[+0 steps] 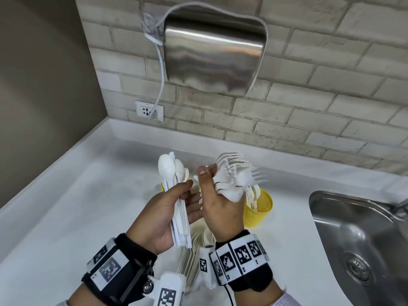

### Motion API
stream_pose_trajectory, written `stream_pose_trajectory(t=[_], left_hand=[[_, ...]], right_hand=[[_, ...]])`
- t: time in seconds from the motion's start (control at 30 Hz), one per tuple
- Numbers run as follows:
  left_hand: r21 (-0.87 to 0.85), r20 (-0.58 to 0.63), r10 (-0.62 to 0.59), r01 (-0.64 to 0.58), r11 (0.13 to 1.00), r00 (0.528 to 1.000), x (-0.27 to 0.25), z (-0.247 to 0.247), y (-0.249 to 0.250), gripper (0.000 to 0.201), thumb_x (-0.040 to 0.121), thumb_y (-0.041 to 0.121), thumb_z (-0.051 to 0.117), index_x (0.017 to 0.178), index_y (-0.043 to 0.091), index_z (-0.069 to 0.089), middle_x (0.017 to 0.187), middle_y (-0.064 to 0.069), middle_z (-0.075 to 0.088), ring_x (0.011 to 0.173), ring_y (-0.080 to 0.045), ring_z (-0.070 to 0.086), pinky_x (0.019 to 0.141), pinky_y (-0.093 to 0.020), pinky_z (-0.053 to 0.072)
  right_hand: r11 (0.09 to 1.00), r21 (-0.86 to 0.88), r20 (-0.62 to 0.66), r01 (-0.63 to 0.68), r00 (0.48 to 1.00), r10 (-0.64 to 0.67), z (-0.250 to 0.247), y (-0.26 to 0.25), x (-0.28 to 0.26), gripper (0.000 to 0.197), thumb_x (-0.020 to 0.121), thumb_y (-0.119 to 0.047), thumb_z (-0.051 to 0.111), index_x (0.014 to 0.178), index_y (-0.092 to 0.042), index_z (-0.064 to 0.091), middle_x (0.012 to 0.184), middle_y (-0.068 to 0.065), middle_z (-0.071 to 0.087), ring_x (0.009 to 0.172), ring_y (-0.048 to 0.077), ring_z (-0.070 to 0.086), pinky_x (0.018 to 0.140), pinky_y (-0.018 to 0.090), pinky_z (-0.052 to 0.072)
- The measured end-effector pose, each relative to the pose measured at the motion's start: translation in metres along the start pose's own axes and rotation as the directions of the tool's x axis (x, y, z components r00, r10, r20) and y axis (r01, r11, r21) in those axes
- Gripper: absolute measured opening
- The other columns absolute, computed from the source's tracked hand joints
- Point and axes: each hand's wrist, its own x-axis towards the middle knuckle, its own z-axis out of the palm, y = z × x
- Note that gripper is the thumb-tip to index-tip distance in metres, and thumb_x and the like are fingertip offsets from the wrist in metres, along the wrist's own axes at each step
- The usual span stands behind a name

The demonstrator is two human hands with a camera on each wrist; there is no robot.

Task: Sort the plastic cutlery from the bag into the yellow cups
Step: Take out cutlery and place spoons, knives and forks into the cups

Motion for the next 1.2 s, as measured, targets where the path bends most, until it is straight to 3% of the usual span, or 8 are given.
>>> stream_pose_trajectory(t=[0.07,0.13,0.2,0.3,0.47,0.73,0.97,1.2], left_hand=[[0.0,-0.055,0.044,-0.045,0.999,0.997,0.0,-0.001,0.002,0.033,0.096,0.018,0.064,0.117,-0.007,0.065,0.103,-0.023,0.072,0.094,-0.033,0.074,0.08,-0.039,0.064],[0.025,-0.079,0.092,-0.09,0.996,0.993,-0.001,-0.001,0.003,0.037,0.097,0.016,0.063,0.124,-0.009,0.061,0.101,-0.024,0.075,0.095,-0.036,0.076,0.086,-0.045,0.063],[0.039,-0.061,0.11,-0.108,0.993,0.992,-0.005,0.002,0.003,0.04,0.097,0.016,0.063,0.126,-0.011,0.058,0.106,-0.028,0.075,0.1,-0.039,0.075,0.089,-0.046,0.061],[0.042,-0.038,0.135,-0.133,0.99,0.99,-0.007,0.004,0.005,0.031,0.098,0.016,0.06,0.118,-0.007,0.058,0.112,-0.03,0.073,0.105,-0.04,0.074,0.091,-0.043,0.06],[0.045,-0.063,0.214,-0.212,0.976,0.975,-0.006,-0.003,0.013,0.017,0.103,0.015,0.052,0.11,0.001,0.058,0.114,-0.029,0.073,0.107,-0.038,0.073,0.091,-0.039,0.06],[0.172,-0.198,0.286,-0.254,0.952,0.937,-0.002,-0.02,0.02,0.019,0.099,0.023,0.062,0.083,0.013,0.06,0.068,-0.003,0.056,0.053,-0.014,0.052,0.049,-0.022,0.045],[0.224,-0.167,0.299,-0.259,0.94,0.94,0.004,-0.025,0.016,0.028,0.1,0.023,0.061,0.074,0.018,0.052,0.063,-0.001,0.045,0.051,-0.014,0.037,0.048,-0.023,0.034],[0.303,-0.129,0.284,-0.234,0.924,0.95,0.011,-0.02,0.008,0.025,0.1,0.023,0.061,0.078,0.016,0.053,0.064,-0.002,0.045,0.051,-0.015,0.038,0.048,-0.025,0.035]], right_hand=[[0.978,-0.157,-0.015,-0.137,0.991,0.137,-0.006,0.001,0.004,0.012,0.1,-0.037,0.06,0.107,-0.029,0.056,0.108,-0.016,0.057,0.099,-0.014,0.049,0.087,-0.005,0.028],[0.981,-0.093,-0.134,-0.169,0.979,0.156,-0.011,0.003,0.012,0.017,0.092,-0.046,0.064,0.097,-0.03,0.063,0.098,-0.012,0.063,0.094,0.001,0.056,0.081,0.004,0.04],[0.965,0.131,-0.213,-0.227,0.944,0.251,-0.017,0.0,0.02,0.019,0.086,-0.033,0.069,0.07,-0.023,0.066,0.068,-0.004,0.061,0.064,0.019,0.056,0.058,0.029,0.042],[0.875,0.388,-0.199,-0.291,0.9,0.388,-0.028,0.0,0.03,0.03,0.092,-0.018,0.062,0.064,-0.015,0.052,0.055,0.003,0.043,0.039,0.016,0.036,0.043,0.021,0.021],[0.919,0.325,-0.333,-0.224,0.882,0.333,-0.059,0.004,0.044,0.019,0.097,-0.013,0.061,0.079,-0.008,0.058,0.052,-0.002,0.052,0.037,0.014,0.044,0.037,0.023,0.036],[0.97,0.102,-0.415,-0.22,0.877,0.243,-0.101,0.028,0.051,0.008,0.093,-0.015,0.067,0.097,-0.021,0.065,0.092,0.0,0.059,0.059,0.014,0.055,0.055,0.025,0.056],[0.927,0.052,-0.663,-0.372,0.682,0.31,-0.134,0.05,0.067,0.026,0.075,-0.042,0.072,0.066,-0.018,0.067,0.063,0.006,0.064,0.051,0.025,0.055,0.054,0.032,0.048],[0.858,-0.21,-0.706,-0.469,0.68,0.198,-0.147,0.083,0.065,0.037,0.082,-0.04,0.074,0.061,-0.012,0.059,0.065,0.001,0.063,0.069,0.025,0.064,0.077,0.034,0.054]])
